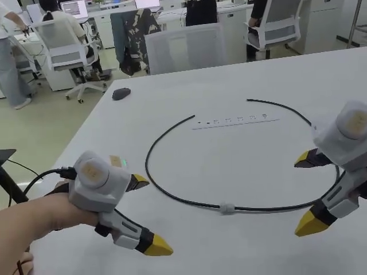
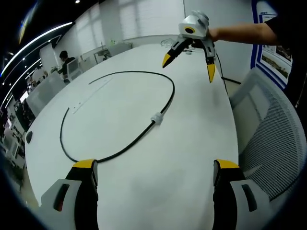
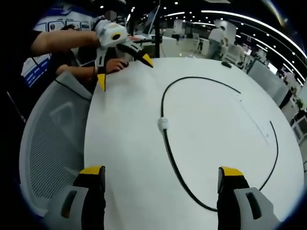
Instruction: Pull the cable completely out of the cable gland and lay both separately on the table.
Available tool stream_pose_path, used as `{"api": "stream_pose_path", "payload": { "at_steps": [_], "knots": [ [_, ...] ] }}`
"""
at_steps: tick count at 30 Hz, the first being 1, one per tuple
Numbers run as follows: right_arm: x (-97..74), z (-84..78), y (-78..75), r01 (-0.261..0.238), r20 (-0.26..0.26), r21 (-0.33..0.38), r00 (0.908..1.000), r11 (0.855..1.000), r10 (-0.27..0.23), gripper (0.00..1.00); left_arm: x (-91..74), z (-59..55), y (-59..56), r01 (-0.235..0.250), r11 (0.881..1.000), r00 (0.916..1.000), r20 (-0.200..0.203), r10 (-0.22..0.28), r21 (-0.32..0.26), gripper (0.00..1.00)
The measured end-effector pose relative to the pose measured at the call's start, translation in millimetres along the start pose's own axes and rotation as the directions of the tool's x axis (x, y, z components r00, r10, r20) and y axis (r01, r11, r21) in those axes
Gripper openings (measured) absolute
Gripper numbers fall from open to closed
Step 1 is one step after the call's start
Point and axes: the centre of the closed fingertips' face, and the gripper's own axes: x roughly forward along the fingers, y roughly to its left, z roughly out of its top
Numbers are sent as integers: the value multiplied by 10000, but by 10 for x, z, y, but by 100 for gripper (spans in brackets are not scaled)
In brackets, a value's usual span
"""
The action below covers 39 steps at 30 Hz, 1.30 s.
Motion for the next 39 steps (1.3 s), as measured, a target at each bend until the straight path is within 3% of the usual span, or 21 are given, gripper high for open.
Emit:
{"api": "stream_pose_path", "payload": {
  "at_steps": [4,6,7,8,9,10,11,16,21,23,26,30,32,33,34,36,39],
  "knots": [
    [-15,53,16,-149,264,249,9996,9996,142,97,0,-56,68,-324,9994,9988,-352,328,116,100],
    [-17,62,-3,-63,354,301,9994,9995,52,99,-5,-34,64,-344,9993,9991,-224,347,144,100],
    [-14,56,-11,-48,350,352,9994,9994,35,99,-11,47,46,-329,9982,9992,204,339,-508,100],
    [-12,51,-13,-54,340,359,9994,9993,42,99,-17,88,53,-355,9970,9984,426,385,-695,100],
    [-10,35,-20,-22,279,295,9996,9996,14,99,-53,235,98,-486,9926,9900,1260,627,-1114,100],
    [-9,28,-24,-14,248,266,9997,9996,8,99,-86,266,129,-609,9918,9875,1383,763,-1121,100],
    [-8,21,-23,-28,215,251,9998,9997,23,99,-104,230,146,-708,9923,9904,1116,820,-1012,100],
    [4,20,-26,-114,126,228,9999,9997,112,99,-103,141,83,-607,9956,9956,671,655,-716,100],
    [39,72,-12,-172,94,4,9998,9999,172,99,-131,74,81,-825,9947,9952,483,856,-619,100],
    [40,103,1,-211,117,-72,9997,9998,212,99,-162,54,126,-1110,9936,9931,345,1117,-218,100],
    [53,106,9,-287,-30,-227,9996,9993,286,99,-194,72,133,-1073,9921,9923,544,1109,-646,100],
    [90,136,-9,-330,-21,-221,9995,9992,329,99,-198,19,119,-1188,9911,9915,455,1216,-600,100],
    [136,195,-12,-307,202,-187,9993,9994,311,99,-211,52,203,-1855,9823,9805,610,1869,-271,100],
    [181,230,-1,-345,359,-116,9987,9993,349,99,-227,132,223,-2154,9762,9720,1014,2118,252,100],
    [221,251,11,-391,456,-84,9982,9992,394,99,-228,162,211,-2204,9752,9688,1202,2165,199,100],
    [335,265,38,-452,449,-149,9979,9989,458,99,-209,162,166,-1958,9805,9726,1252,1961,-145,100],
    [516,262,73,-557,298,-372,9979,9978,568,98,-191,169,136,-1805,9834,9739,1363,1814,-194,100]
  ]
}}
